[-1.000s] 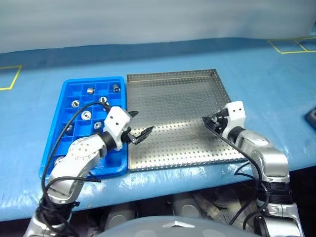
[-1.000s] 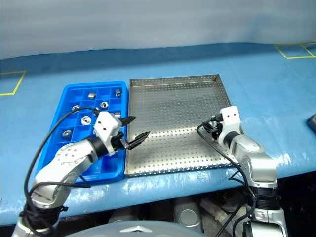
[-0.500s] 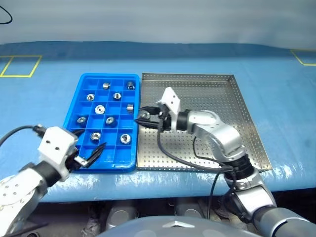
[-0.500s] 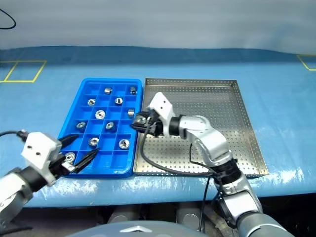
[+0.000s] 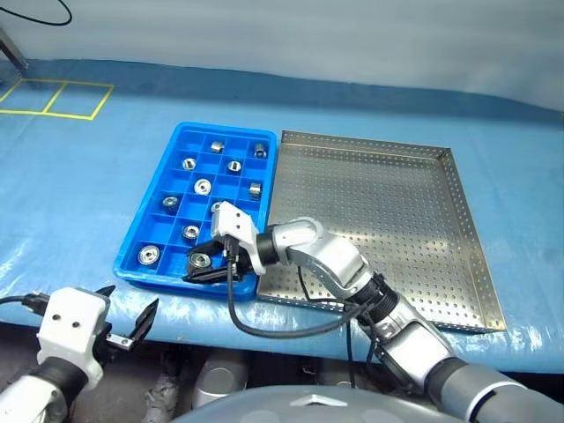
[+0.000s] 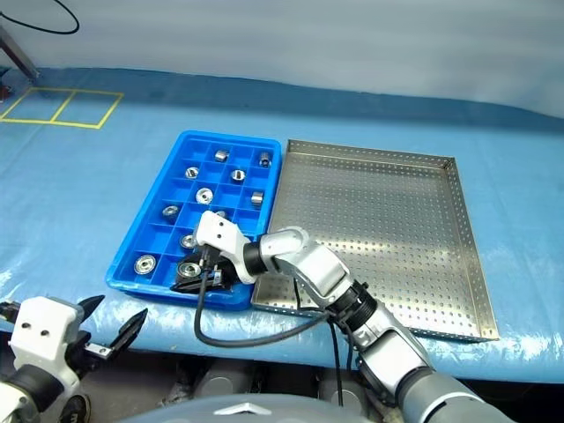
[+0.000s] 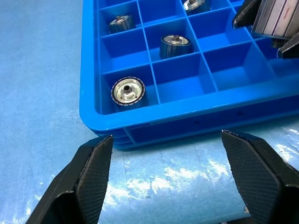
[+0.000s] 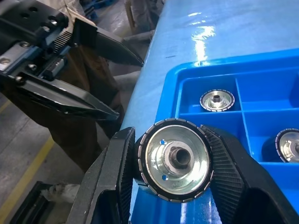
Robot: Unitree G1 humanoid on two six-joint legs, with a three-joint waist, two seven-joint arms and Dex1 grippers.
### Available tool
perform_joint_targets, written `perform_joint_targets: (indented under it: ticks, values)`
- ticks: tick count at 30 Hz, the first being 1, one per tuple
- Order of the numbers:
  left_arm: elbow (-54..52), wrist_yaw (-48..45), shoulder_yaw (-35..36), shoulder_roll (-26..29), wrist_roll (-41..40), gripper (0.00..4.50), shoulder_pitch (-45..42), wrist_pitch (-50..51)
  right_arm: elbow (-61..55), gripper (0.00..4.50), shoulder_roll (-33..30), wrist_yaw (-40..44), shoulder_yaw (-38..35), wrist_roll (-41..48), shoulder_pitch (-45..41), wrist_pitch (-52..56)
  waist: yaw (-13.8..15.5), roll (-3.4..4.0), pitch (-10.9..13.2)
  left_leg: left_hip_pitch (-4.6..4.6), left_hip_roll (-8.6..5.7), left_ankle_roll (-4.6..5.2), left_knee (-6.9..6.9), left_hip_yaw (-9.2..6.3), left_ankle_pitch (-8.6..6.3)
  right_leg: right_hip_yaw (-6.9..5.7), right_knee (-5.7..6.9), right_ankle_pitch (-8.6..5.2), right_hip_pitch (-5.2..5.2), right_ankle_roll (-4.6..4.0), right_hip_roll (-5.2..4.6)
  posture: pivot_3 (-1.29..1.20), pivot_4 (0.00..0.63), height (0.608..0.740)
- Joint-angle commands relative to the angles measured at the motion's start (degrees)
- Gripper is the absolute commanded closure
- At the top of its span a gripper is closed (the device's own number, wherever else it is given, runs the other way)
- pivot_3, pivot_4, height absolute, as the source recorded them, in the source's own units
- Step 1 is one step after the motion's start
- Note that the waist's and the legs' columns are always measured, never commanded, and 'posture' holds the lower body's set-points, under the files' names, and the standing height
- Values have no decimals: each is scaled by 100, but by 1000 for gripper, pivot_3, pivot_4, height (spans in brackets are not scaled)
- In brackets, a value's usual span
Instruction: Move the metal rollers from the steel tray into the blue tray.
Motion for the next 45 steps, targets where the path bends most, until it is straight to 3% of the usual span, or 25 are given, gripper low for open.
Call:
perform_joint_targets:
  ticks: [1,10,11,15,20,24,28,30,36,39,45]
  values:
    - [-152,243,-154,169,-102,469,-96,-123,282,2652,231,7,-125,-74,-173,-281,-4,3,2,1,1,-5,-3,-3,3,0,2,0,0,-1,11,275,150,740]
    - [-152,513,-297,501,-297,469,-506,108,901,2652,476,-111,-245,-356,-265,-440,-62,0,0,5,4,-24,-28,-23,14,2,2,13,-2,-36,39,252,150,740]
    - [-152,531,-312,528,-311,469,-541,130,902,1927,474,-103,-259,-372,-262,-450,-66,0,0,7,4,-26,-33,-23,15,2,2,13,-2,-36,39,243,150,740]
    - [-152,529,-355,596,-354,469,-769,294,704,738,487,-317,-423,-469,-161,-857,-77,1,0,6,5,-30,-42,-29,17,-4,1,13,-5,-35,39,214,150,740]
    - [-138,431,-538,611,-391,469,-1417,637,-25,738,391,-520,-888,-205,-10,-617,-131,1,0,7,5,-35,-43,-33,20,-4,1,14,-3,-33,40,152,150,740]
    - [103,346,-997,419,-524,469,-2448,689,-743,738,258,-1164,-1557,-181,221,-692,-177,3,0,8,2,-36,-40,-36,22,-4,1,16,1,-33,39,95,150,740]
    - [618,143,-1678,195,-260,469,-3687,484,-1278,738,-350,-1684,-2325,-377,660,-931,-274,1,-4,11,-3,-37,-38,-35,23,-1,2,21,6,-26,35,-18,150,740]
    - [1002,4,-2000,160,-3,469,-4248,390,-1505,738,-871,-1660,-2709,-220,894,-535,-328,1,-6,10,-4,-36,-37,-33,23,0,1,23,6,-25,34,-70,150,740]
    - [2306,-611,-2979,58,878,469,-5489,-155,-1731,738,-2026,-1716,-3686,-79,1730,-306,-672,17,-7,9,8,-24,-41,-7,18,19,0,24,-3,-26,28,-212,150,740]
    - [2781,-1018,-3278,-63,994,469,-5888,-348,-1810,169,-2422,-1673,-3930,-86,2212,-230,-913,17,-7,10,18,-9,-40,9,9,28,0,26,-4,-21,26,-267,150,740]
    - [3412,-1608,-3563,-241,1198,469,-6407,-616,-2372,43,-2609,-1702,-4237,75,2721,-410,-1284,18,-6,16,18,44,-18,55,-20,73,1,42,-4,7,35,-353,150,740]
